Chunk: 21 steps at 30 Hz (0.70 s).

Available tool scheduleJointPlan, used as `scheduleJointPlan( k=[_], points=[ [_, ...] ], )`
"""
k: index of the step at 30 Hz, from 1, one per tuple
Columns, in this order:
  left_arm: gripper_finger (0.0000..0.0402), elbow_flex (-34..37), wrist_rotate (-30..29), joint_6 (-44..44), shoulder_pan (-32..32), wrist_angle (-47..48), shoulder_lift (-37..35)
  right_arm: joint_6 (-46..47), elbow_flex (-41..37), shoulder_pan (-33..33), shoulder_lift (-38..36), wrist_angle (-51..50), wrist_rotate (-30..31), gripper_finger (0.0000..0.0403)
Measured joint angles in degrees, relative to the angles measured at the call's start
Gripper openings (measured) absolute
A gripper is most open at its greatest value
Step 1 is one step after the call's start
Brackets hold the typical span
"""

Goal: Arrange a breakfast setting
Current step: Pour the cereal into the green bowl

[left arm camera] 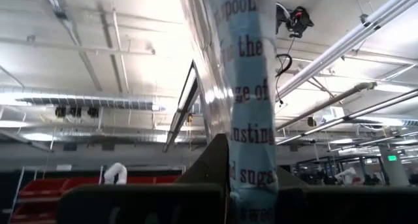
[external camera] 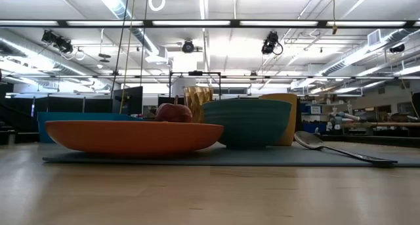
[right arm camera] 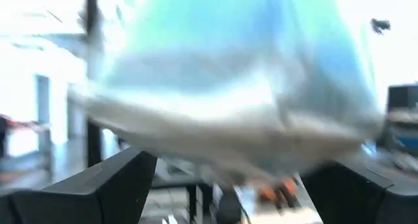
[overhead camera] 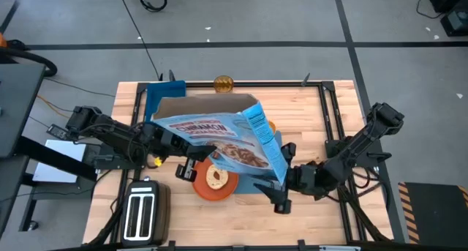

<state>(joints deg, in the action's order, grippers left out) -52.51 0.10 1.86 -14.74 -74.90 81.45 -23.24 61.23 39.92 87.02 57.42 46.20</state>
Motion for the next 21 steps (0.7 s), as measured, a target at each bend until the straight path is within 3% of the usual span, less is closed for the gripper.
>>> scheduleJointPlan(
  k=[6, 9, 13, 21],
  points=[
    [0.0009, 0.0, 0.0, 2.2, 0.4, -2.2, 0.1, -4.3, 0.0, -1.7, 0.0, 10.4, -4.8, 0.0362],
    [0.0009, -0.1, 0.0, 3.3, 0.8, -4.4, 1.9, -3.7, 0.0, -4.1, 0.0, 12.5, -9.8, 0.0361],
    [0.0009, -0.1, -0.1, 2.5, 1.9, -9.1, 4.7, -3.6, 0.0, -6.6, 0.0, 13.9, -11.9, 0.0352],
    [0.0009, -0.1, 0.1, 1.4, 3.7, -10.9, 6.2, -3.5, 0.0, -8.4, 0.0, 14.3, -14.6, 0.0264]
  ],
)
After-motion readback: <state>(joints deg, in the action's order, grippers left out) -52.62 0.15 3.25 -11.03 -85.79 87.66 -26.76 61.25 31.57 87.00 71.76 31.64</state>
